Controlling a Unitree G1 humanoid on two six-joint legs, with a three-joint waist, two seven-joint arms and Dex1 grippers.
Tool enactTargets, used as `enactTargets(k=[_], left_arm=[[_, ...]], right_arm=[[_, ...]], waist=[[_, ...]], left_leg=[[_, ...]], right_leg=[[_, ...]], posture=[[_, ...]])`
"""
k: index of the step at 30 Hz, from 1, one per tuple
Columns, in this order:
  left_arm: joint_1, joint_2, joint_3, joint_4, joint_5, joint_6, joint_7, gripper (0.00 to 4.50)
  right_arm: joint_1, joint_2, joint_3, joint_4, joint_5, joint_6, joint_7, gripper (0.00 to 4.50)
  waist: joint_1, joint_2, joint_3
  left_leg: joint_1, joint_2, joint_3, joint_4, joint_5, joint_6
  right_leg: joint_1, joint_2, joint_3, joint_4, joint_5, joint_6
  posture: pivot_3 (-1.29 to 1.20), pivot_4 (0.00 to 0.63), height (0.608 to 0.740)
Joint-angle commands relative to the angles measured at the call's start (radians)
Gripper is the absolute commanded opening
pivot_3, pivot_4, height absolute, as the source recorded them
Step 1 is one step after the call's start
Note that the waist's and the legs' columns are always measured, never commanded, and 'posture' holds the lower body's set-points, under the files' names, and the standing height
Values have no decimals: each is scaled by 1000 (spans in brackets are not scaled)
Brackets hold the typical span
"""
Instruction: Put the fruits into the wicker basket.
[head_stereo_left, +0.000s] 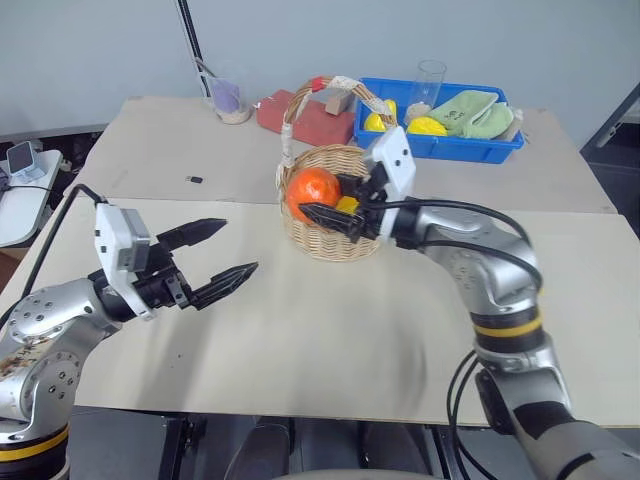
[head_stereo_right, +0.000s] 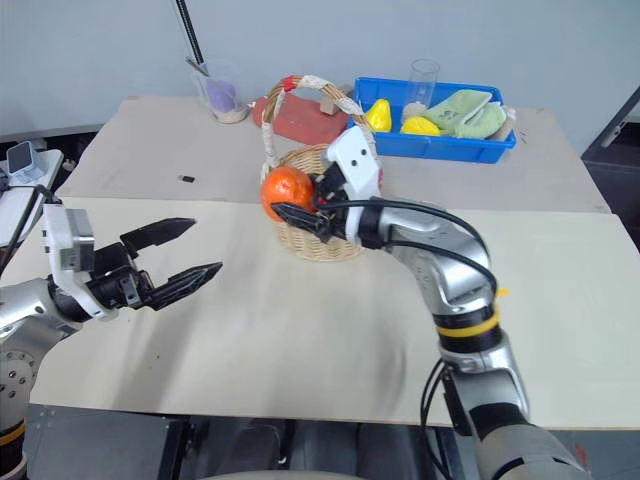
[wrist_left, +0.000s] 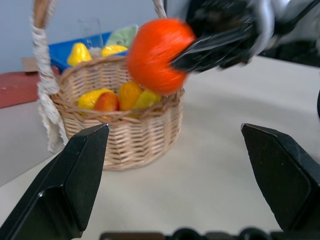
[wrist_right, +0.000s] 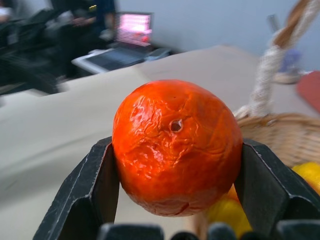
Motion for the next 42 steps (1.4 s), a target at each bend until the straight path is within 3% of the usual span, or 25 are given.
enactTargets(k=[1, 3, 5, 11, 17, 21, 28, 38, 39, 42], left_arm=[[-5, 2, 22, -44, -32, -10, 25, 4500], [-13, 0, 13, -49, -35, -12, 42, 4500], [-18, 1, 6, -52, -38, -13, 51, 4500], [-32, 4, -13, -39, -30, -22, 60, 4500], [-34, 21, -45, -29, -5, -33, 31, 4500], [-45, 25, -61, -25, -3, -33, 10, 4500], [-98, 33, -108, -7, 12, -34, -23, 4500], [-135, 21, -141, 5, 33, -39, -23, 4500], [-135, 19, -142, 5, 36, -41, -20, 4500], [-134, 12, -147, 2, 42, -45, -11, 4500]], right_arm=[[-44, 46, -7, 93, -91, -145, -84, 2911], [-48, 68, -10, 126, -112, -177, -99, 3945], [-45, 76, -13, 130, -124, -188, -105, 4493], [4, 43, -20, 32, -106, -164, -62, 4493], [200, -167, -81, -290, 58, -59, 140, 4493], [301, -244, -176, -371, 107, -31, 124, 4493], [259, -180, -206, -210, -4, -123, -43, 4493], [76, -68, -153, 169, -116, -316, -65, 4493], [67, -60, -153, 189, -123, -331, -67, 3955], [45, -38, -158, 229, -131, -363, -73, 2946]], waist=[[0, 0, 0], [-2, 0, 0], [-3, 0, 0], [-10, 0, 0], [-3, 0, 0], [-4, 0, 0], [-22, 0, 0], [-26, 0, 0], [-25, 0, 0], [-26, 0, 0]], left_leg=[[0, 0, 0, 0, 1, -1], [1, 0, 0, -1, 1, -2], [1, 0, 0, -1, 1, -2], [1, 1, 0, -1, 1, -2], [0, 0, 0, -1, 1, -2], [1, 0, 0, -1, 1, -2], [4, 2, 1, -1, 1, -2], [2, 1, 1, -2, 1, -2], [2, 1, 1, -2, 1, -2], [2, 1, 1, -2, 1, -2]], right_leg=[[0, 0, 0, 0, 0, 0], [-1, 0, 0, 2, 0, 0], [-2, 0, 0, 6, 0, 0], [-4, 1, 0, 10, 0, -1], [-3, 0, -1, 7, 0, 0], [-2, 0, 0, 6, -1, -1], [0, 2, 0, 8, -3, -4], [-2, 2, 0, 8, -3, -4], [-2, 2, 0, 8, -3, -4], [-2, 1, 0, 8, -3, -4]], posture=[[0, 150, 740], [0, 150, 740], [0, 150, 740], [0, 150, 740], [0, 150, 740], [0, 150, 740], [0, 150, 740], [0, 150, 740], [0, 150, 740], [0, 150, 740]])
